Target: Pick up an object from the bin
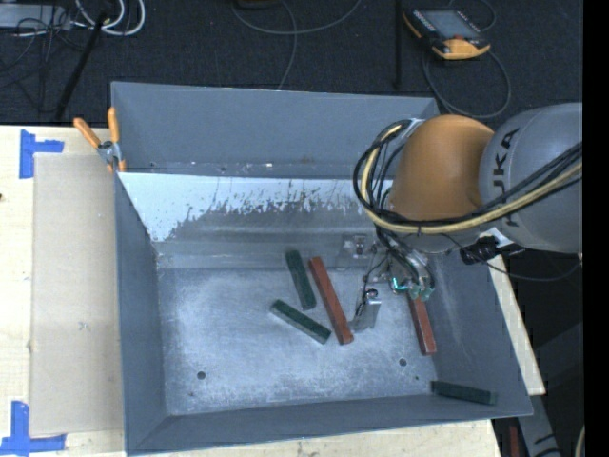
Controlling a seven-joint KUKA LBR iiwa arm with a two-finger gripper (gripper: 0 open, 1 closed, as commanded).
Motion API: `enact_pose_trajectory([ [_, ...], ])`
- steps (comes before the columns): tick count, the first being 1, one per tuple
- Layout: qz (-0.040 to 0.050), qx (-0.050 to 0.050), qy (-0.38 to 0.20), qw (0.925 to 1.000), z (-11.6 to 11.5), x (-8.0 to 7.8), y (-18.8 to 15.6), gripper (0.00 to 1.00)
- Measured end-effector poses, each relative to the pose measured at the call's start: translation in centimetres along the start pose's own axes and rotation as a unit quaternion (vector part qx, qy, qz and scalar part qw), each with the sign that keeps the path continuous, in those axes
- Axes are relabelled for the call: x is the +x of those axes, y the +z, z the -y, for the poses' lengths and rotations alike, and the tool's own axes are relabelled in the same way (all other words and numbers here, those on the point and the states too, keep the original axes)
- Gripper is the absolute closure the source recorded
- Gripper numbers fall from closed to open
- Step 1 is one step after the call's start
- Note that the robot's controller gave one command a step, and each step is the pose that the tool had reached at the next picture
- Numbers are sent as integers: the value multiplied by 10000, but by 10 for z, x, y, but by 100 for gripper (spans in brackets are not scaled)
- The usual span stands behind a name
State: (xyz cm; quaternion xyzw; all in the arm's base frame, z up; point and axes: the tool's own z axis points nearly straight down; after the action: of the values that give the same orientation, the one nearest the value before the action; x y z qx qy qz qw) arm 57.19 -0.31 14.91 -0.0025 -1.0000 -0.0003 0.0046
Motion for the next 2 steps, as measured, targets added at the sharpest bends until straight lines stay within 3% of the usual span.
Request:
enact_pose_trajectory([
  [1, 62, -18, 3842, 9232, -56, 26, 79, 0],
  [2, 50, -19, 3859, 9225, -66, 22, 48, 0],
])
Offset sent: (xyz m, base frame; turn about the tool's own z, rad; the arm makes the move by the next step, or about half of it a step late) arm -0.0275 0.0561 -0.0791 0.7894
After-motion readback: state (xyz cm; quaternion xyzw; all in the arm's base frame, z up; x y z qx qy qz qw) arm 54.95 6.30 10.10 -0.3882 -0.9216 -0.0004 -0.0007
